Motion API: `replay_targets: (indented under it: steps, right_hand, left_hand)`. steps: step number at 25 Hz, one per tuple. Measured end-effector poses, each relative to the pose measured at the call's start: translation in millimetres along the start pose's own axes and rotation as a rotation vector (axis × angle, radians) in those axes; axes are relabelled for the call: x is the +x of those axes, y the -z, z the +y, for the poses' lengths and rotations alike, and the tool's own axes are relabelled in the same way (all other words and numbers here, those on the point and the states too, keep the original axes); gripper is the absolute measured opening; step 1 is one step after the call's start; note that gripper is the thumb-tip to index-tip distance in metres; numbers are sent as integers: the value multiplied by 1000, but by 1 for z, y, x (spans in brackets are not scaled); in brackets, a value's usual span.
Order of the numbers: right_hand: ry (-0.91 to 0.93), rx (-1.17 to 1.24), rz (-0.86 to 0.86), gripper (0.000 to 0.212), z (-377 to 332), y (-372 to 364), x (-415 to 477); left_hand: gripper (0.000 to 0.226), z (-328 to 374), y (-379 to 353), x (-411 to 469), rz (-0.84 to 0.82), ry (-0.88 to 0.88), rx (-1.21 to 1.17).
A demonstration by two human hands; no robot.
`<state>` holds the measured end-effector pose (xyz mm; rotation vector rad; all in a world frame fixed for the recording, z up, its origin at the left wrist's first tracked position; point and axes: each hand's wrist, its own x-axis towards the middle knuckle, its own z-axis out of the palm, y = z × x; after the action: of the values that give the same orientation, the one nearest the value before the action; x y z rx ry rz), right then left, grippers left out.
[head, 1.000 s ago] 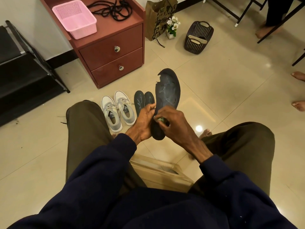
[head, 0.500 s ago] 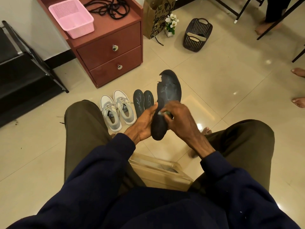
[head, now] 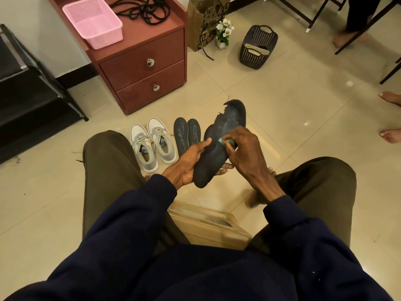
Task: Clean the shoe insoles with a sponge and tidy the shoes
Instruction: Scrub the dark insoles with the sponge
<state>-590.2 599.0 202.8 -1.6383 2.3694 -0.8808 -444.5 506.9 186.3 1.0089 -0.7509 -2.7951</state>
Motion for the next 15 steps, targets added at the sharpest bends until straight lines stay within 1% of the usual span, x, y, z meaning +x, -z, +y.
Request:
replay_targets:
  steps: [1,2,5,6,7,8,10,11,12,13,15]
  right_hand:
    - [-17,-2,14,17,2,2,-1]
    - [13,27,-11,17,-3,2,-3]
    - [190,159,-222,13,-29,-2,-12]
    - [220,160,-248,13,-31,-3,-11]
    - [213,137,-226,13,-28,-4,-9]
    - [165,93,-161,13,-21,-5,-6]
    - [9,-20,-18,16,-4,-3,-2]
    - [-52,-44,16,19,1,-2,-2]
    - [-62,-25,13,19,1,-3,-4]
    - [-22,24,-38,18,-5,-4,-6]
    - [122,122,-214,13,-23,-8,-13]
  left_hand:
    - [41,0,-1,-1,-24,5,3]
    - [40,1,-1,-2,-32,2,-9]
    - [41,2,6,2,28,-13,-42]
    - [42,2,7,3,34,-13,-51]
    - [42,1,8,3,32,-7,-56]
    - [42,0,7,3,23,8,-50]
    - [43,-3,7,4,-2,48,19]
    - [42,-3,7,5,-6,59,38]
    - [41,-3,6,4,1,62,38]
    - [38,-2,7,4,19,55,26]
    - [35,0,10,6,83,31,-6]
